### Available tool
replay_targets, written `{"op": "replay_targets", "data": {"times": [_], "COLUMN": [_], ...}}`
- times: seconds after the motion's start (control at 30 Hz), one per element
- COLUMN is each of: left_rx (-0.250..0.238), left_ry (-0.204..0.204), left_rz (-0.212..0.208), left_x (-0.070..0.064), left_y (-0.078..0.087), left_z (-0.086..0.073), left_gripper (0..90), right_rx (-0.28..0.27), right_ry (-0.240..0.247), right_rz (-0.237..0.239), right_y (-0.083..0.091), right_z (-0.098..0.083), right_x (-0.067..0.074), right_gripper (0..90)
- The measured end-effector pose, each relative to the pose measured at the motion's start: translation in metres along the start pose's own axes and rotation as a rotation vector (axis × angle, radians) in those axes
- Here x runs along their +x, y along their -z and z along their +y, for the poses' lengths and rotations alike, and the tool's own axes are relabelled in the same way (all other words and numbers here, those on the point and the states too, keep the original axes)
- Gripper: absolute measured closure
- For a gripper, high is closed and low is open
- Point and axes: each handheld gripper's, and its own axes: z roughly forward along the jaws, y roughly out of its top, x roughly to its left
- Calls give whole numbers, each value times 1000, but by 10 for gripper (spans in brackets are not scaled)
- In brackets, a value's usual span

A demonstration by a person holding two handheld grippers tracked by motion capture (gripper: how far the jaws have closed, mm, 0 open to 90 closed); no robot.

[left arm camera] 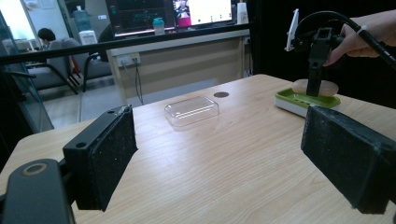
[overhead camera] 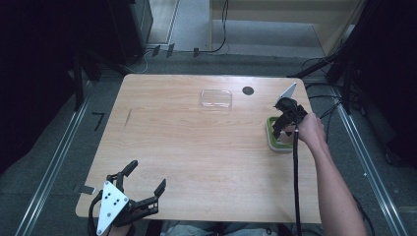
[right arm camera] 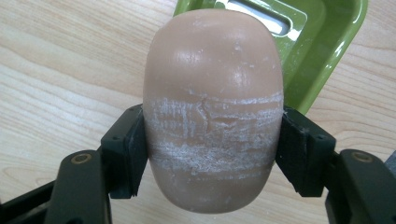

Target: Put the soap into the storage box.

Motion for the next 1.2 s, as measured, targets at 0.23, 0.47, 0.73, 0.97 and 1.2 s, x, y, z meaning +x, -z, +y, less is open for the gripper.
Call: {"op": "replay_targets", "data": {"times": [0.23,0.47,0.73,0.97,1.2], "left_rx": [0,1,-1,-1,-1], "left_ry": [0,1,1,3,2], "left_rz": [0,0,-2,0,-1], "left_x": [0,0,0,0,0], "left_y": [0,0,0,0,0], "left_z": [0,0,0,0,0], "left_gripper": [110,111,111,110,110], "right_rx": [-10,-20,-34,-31,-33], "right_ry": [-30,-74,-115,-149,-166], "right_rz": [1,7,17,8,6], "right_y": [-3,-9,-14,-19,-22], "right_z": [4,7,9,12,13], "right_x": [-3,-6,-10,-11,-12], "right_gripper": [336,336,336,336,335]}}
